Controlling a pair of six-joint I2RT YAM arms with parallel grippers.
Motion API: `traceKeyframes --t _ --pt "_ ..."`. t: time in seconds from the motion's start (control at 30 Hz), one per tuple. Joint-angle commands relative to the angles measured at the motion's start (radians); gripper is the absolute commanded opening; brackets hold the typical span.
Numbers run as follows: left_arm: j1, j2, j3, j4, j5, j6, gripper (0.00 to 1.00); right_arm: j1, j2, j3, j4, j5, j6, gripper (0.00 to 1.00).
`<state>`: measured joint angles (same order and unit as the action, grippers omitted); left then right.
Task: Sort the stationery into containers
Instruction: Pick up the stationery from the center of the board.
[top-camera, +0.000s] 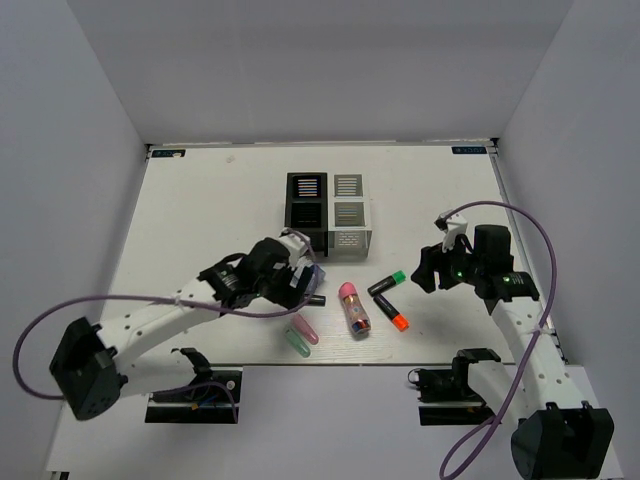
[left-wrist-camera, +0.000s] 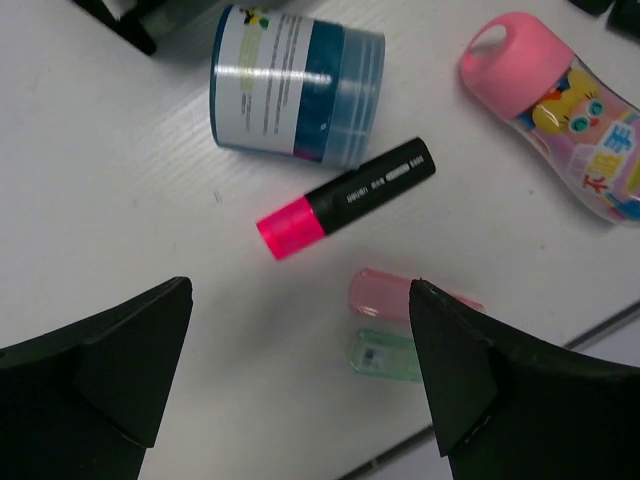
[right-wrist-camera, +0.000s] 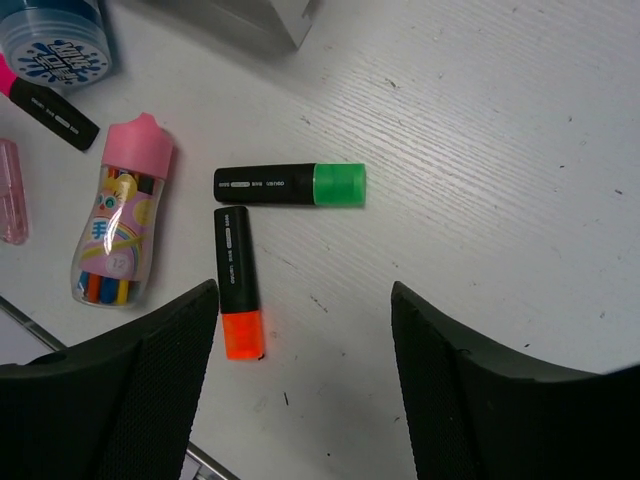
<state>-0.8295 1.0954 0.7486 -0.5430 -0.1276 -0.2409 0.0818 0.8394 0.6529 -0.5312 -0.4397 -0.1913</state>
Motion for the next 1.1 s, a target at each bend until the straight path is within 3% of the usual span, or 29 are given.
traceKeyframes --t 0.0,0.3,0.9,0.93,1.03,1.07 --pt "-0.02 0.089 0.077 0.07 -0.053 0.161 1.0 0.003 0.01 0.054 -0.026 -0.027 -0.005 0.72" --pt "-0.034 0.366 0.265 0.084 -0.115 0.233 1.0 0.006 0.015 0.067 -0.039 -0.031 -0.004 0.75" --pt "0.046 0.534 0.261 0.15 -0.078 0.184 0.98 0.006 0.02 0.065 -0.046 -0.037 -0.008 0.76" --pt "0.05 0.526 0.258 0.155 -0.072 0.178 0.95 0.003 0.02 0.065 -0.043 -0.037 -0.008 0.76" --pt "0.05 0.499 0.232 0.175 -0.003 0.166 0.41 0.004 0.018 0.063 -0.044 -0.039 -0.014 0.74" --pt "0.052 0.491 0.222 0.172 0.02 0.149 0.15 0.006 0.021 0.065 -0.047 -0.042 -0.02 0.67"
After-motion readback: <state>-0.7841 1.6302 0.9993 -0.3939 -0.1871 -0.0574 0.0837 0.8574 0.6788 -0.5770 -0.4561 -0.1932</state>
